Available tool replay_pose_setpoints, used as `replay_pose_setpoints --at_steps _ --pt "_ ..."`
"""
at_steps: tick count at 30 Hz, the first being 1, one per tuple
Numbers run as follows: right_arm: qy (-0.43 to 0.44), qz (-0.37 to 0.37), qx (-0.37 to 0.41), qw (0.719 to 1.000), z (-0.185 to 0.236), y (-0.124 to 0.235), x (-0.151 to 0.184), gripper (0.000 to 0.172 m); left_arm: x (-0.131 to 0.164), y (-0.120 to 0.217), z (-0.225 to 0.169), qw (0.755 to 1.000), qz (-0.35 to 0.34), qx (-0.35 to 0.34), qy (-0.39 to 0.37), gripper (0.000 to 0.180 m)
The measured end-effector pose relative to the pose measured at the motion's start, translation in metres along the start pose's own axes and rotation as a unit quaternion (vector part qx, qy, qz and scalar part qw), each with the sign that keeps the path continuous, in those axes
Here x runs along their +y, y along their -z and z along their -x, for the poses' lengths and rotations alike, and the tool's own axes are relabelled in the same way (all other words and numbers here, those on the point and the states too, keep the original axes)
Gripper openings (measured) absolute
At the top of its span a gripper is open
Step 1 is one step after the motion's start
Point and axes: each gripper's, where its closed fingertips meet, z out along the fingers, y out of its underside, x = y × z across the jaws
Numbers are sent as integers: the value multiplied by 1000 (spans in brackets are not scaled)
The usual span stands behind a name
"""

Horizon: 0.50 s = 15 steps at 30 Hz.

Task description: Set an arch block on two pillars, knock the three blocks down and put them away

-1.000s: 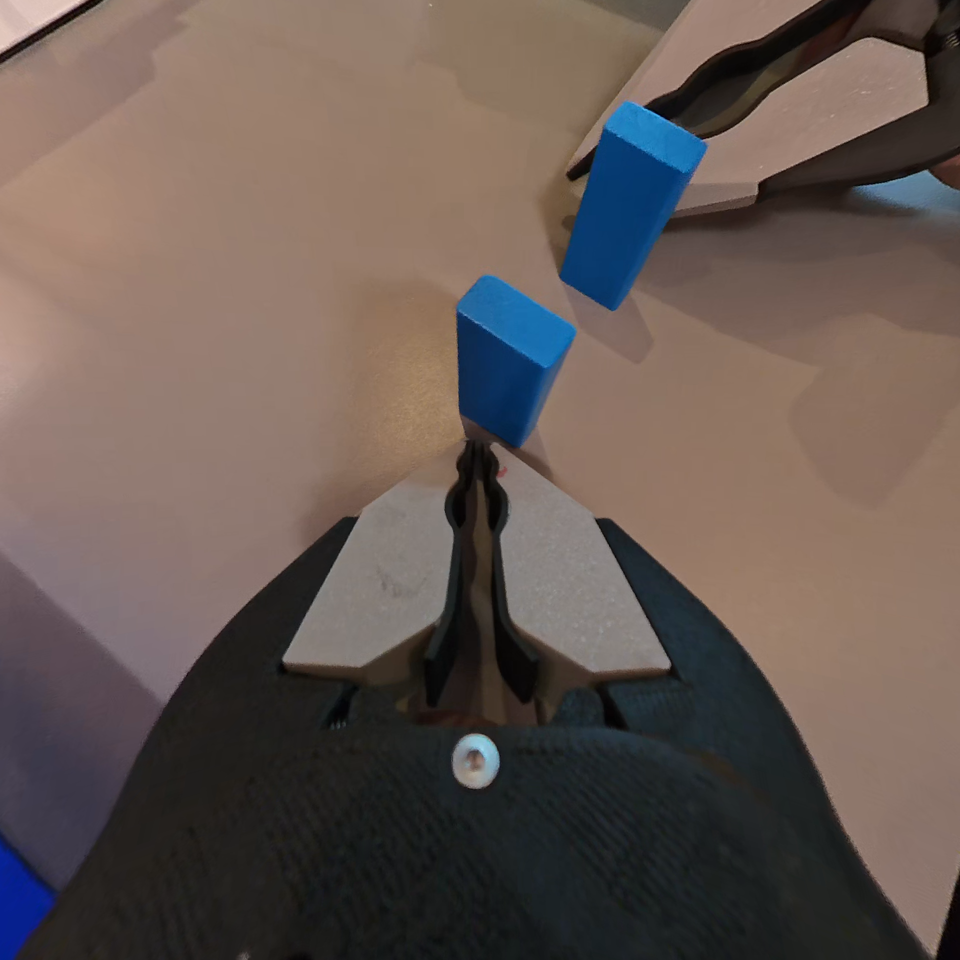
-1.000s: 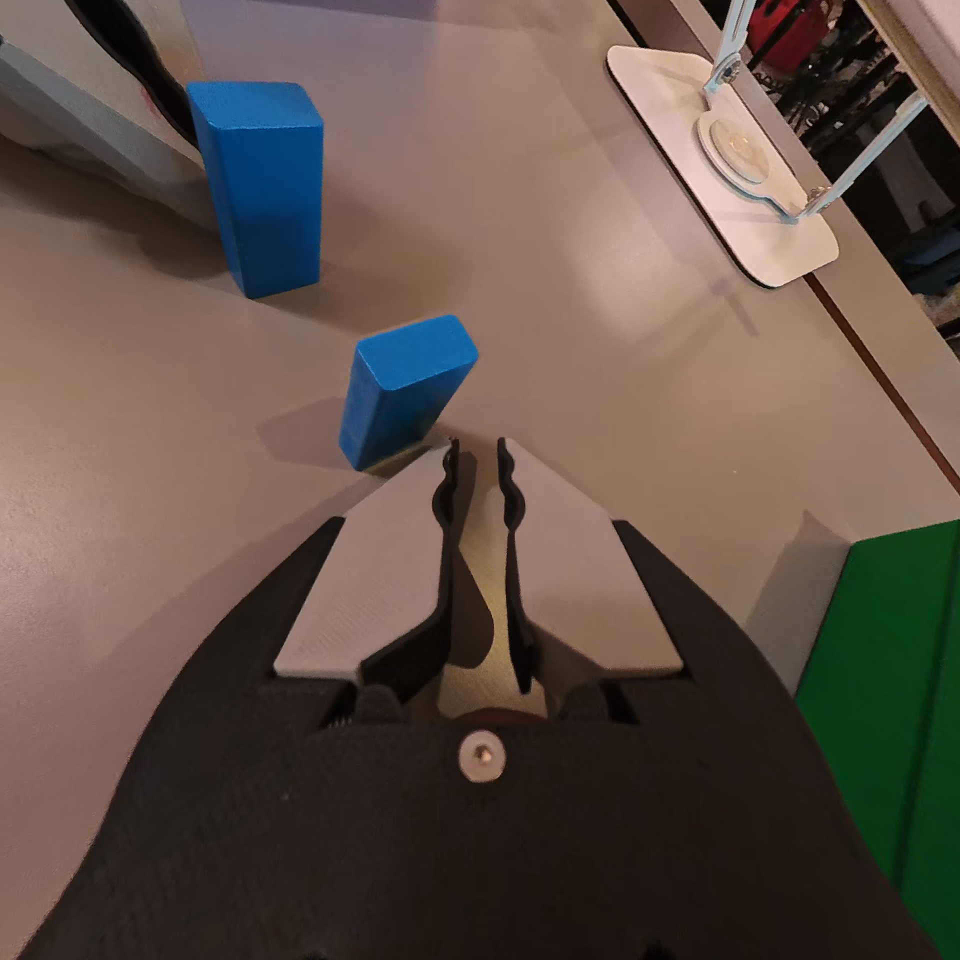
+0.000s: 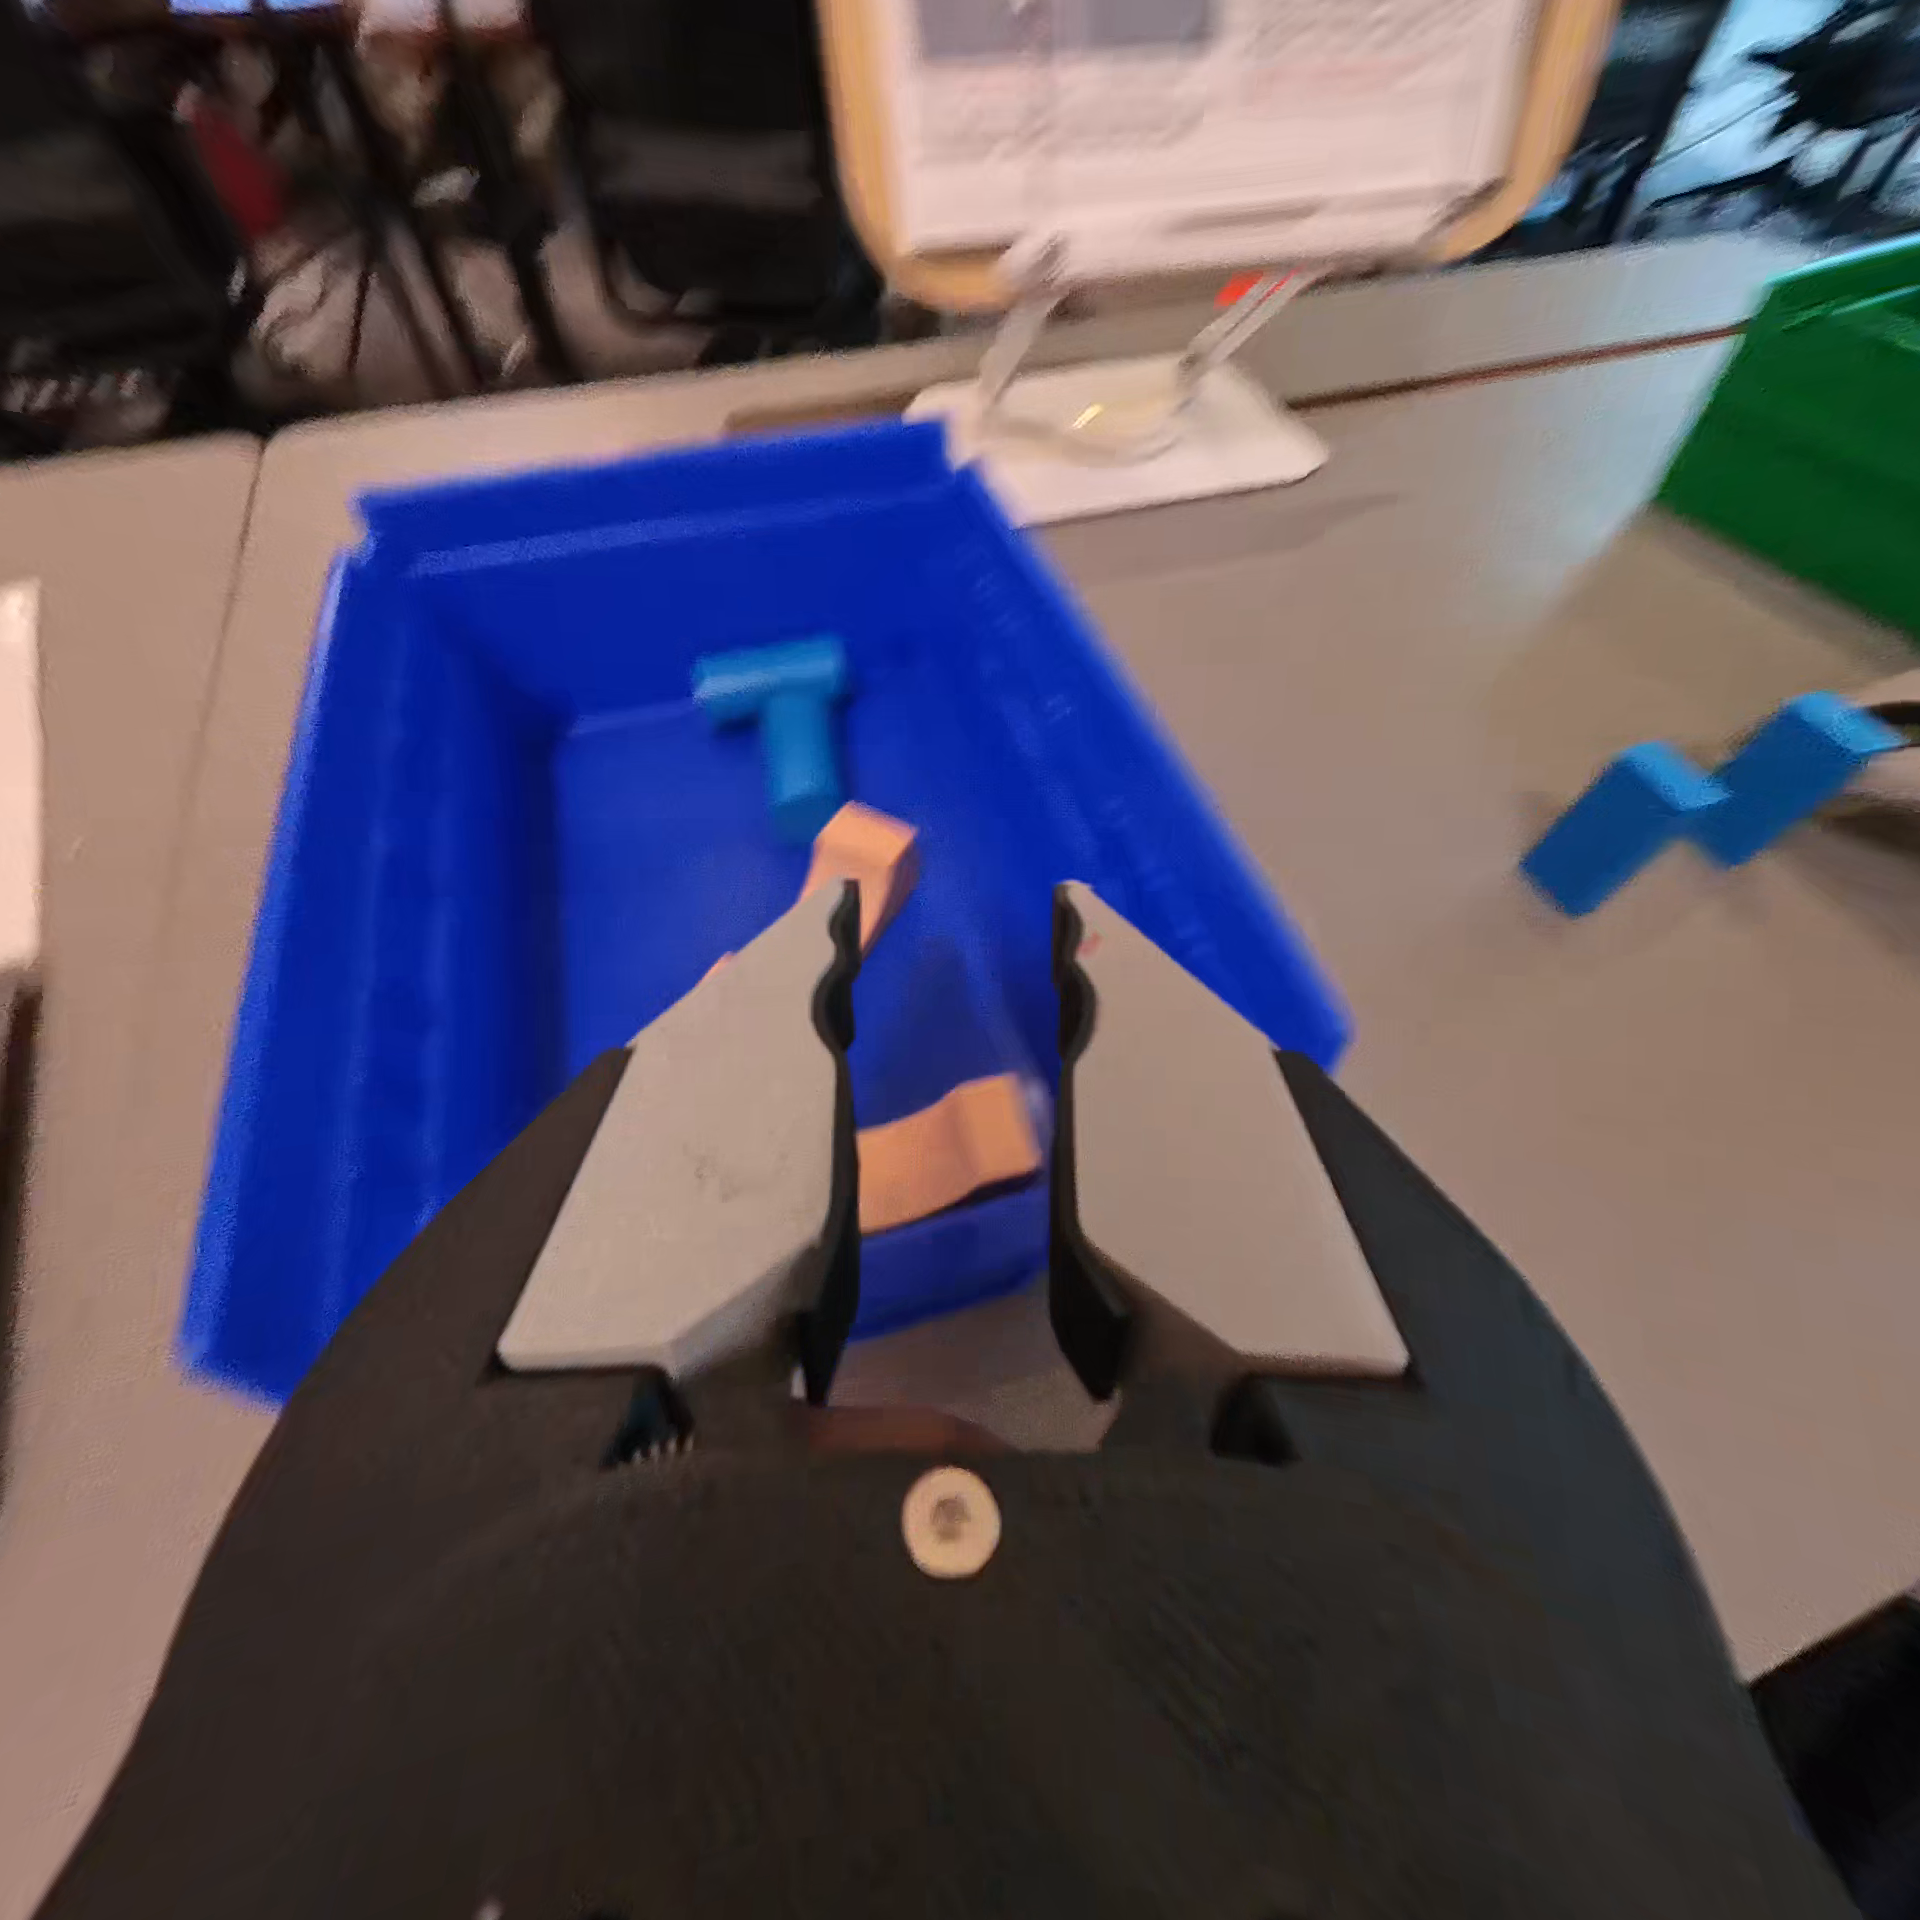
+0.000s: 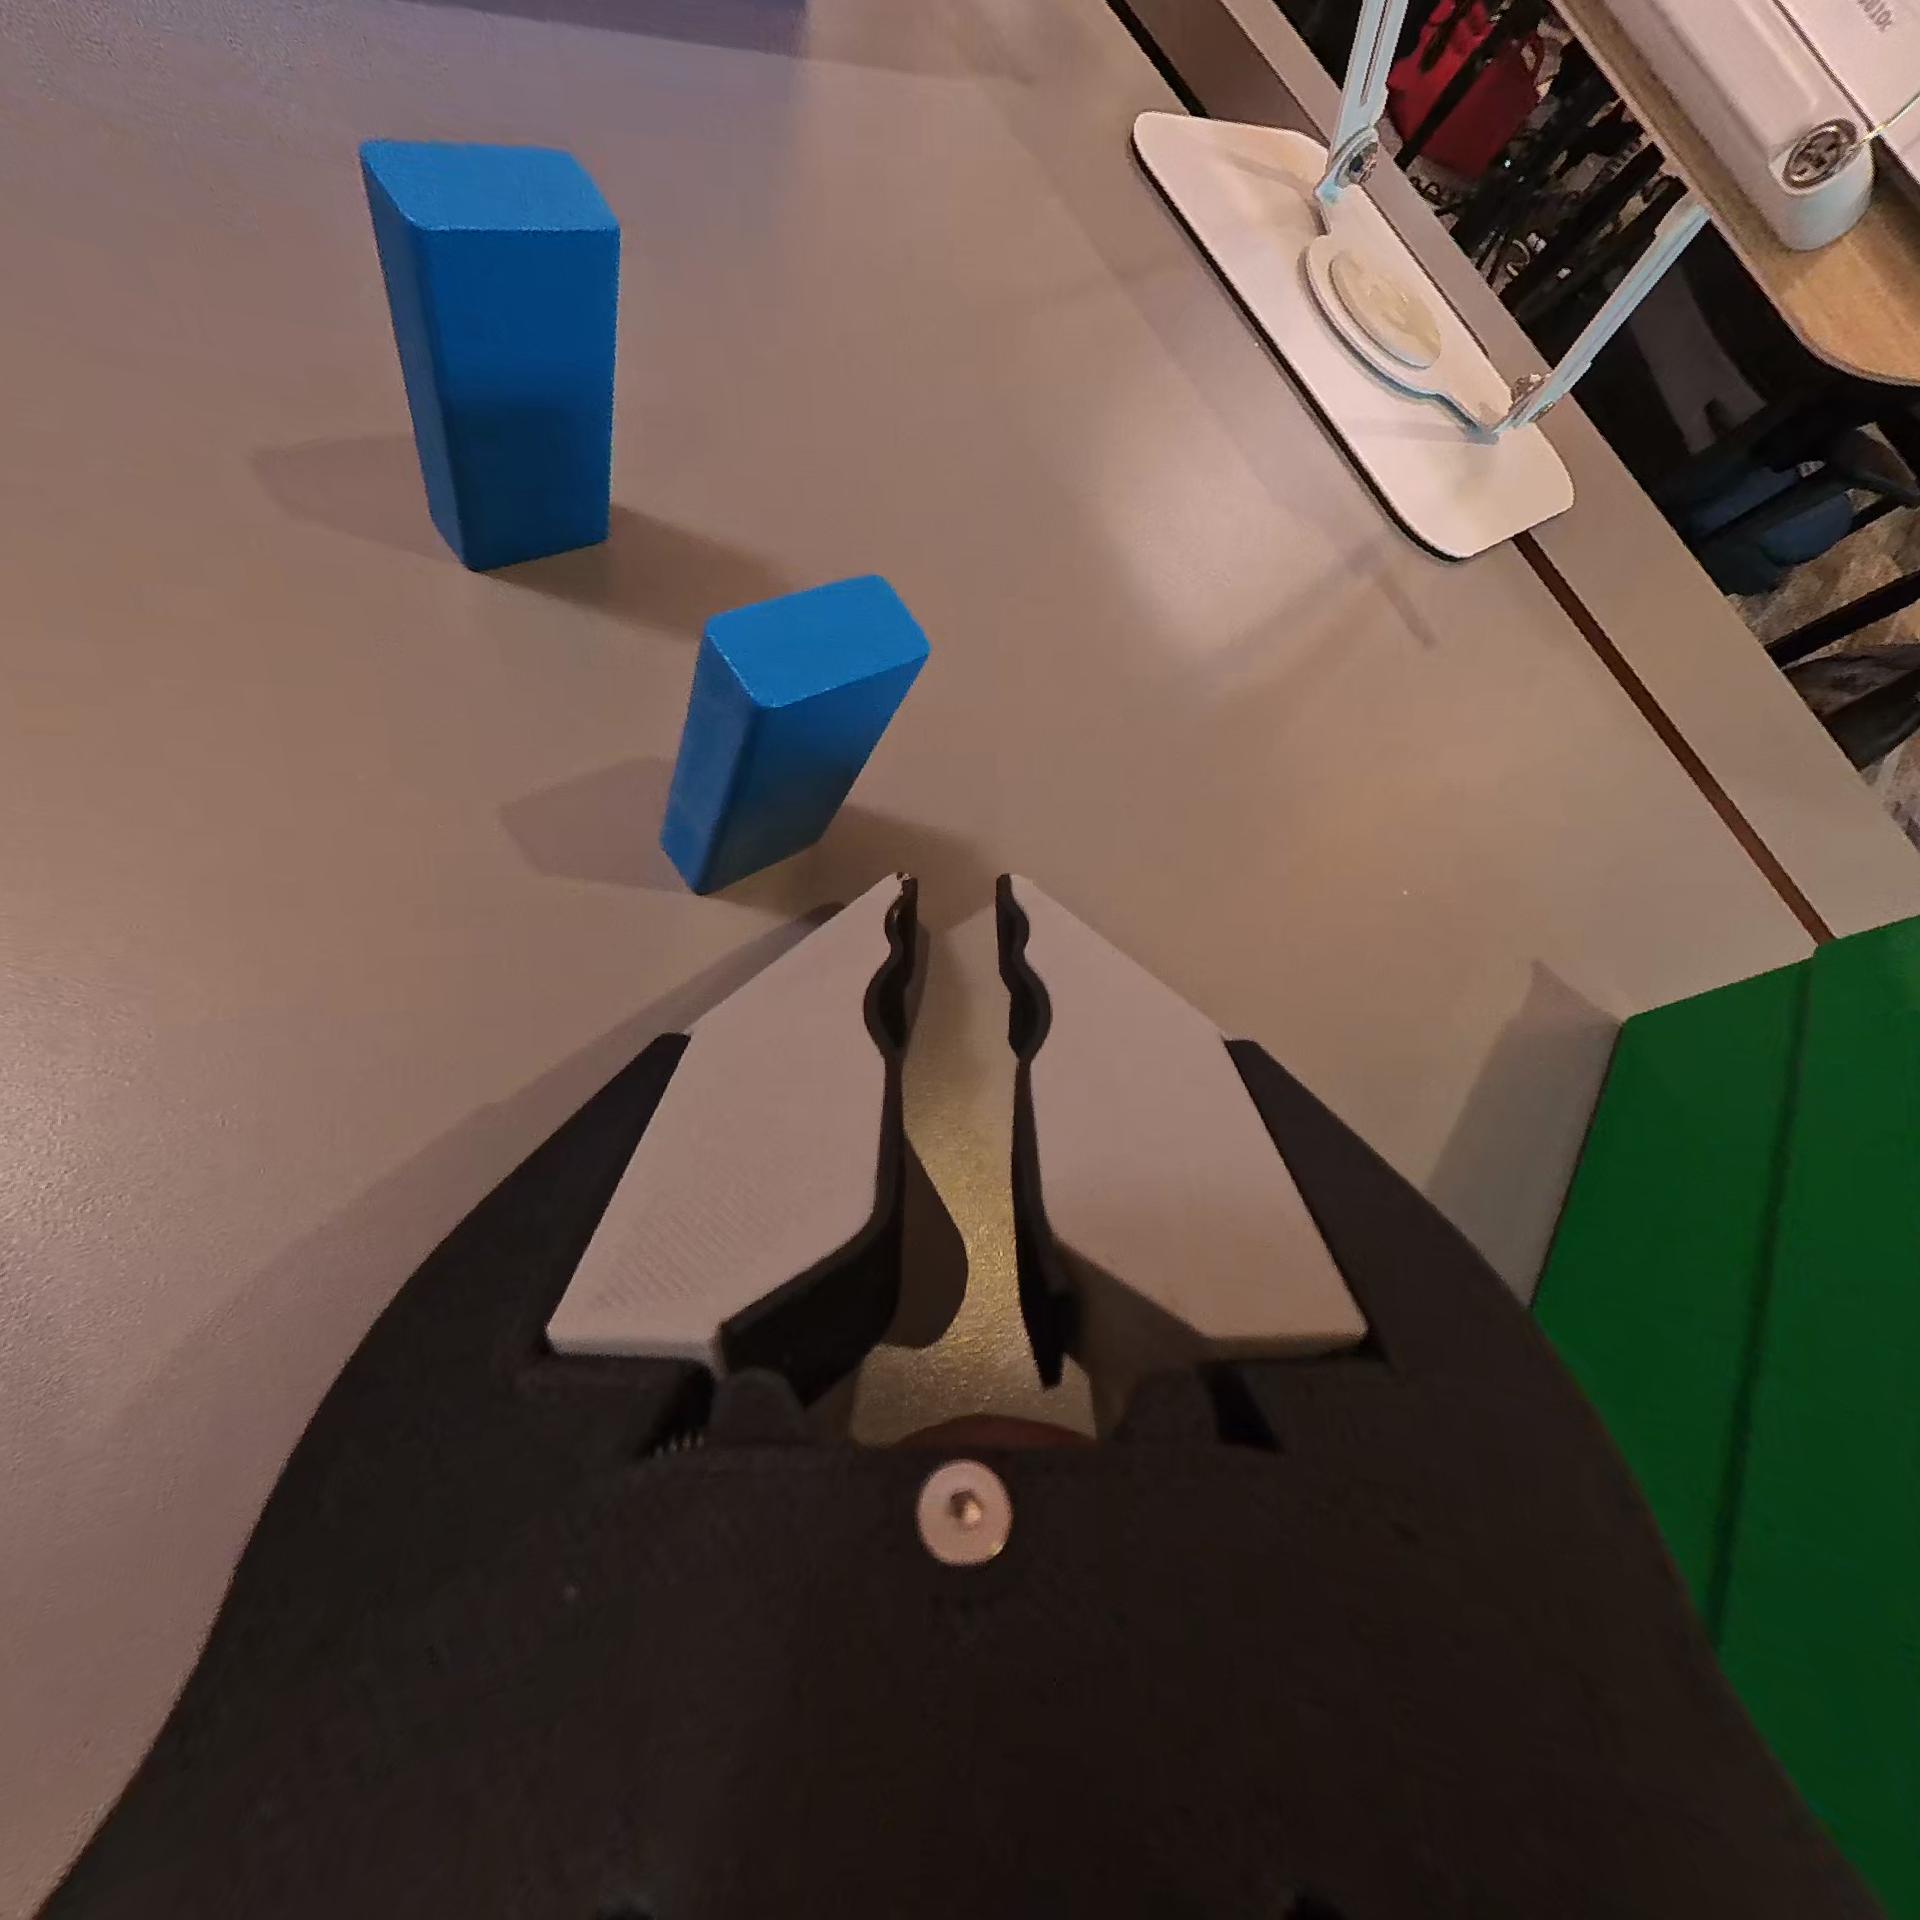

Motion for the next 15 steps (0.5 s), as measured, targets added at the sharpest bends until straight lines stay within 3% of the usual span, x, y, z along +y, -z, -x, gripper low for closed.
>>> replay_pose_setpoints --at_steps 4,9,13,15 --pt "-5 0 0 1000 -1 0 0 13 37 -5 44 996 69 -52 36 42" --pt "-2 5 -2 1000 0 -1 1 13 71 -11 65 978 179 -102 -15 41" --pt "7 11 -2 1000 2 -2 3 13 75 -17 47 976 206 -60 -42 29" --pt "8 12 -3 1000 2 -3 3 13 88 -17 47 965 251 -52 -54 27"
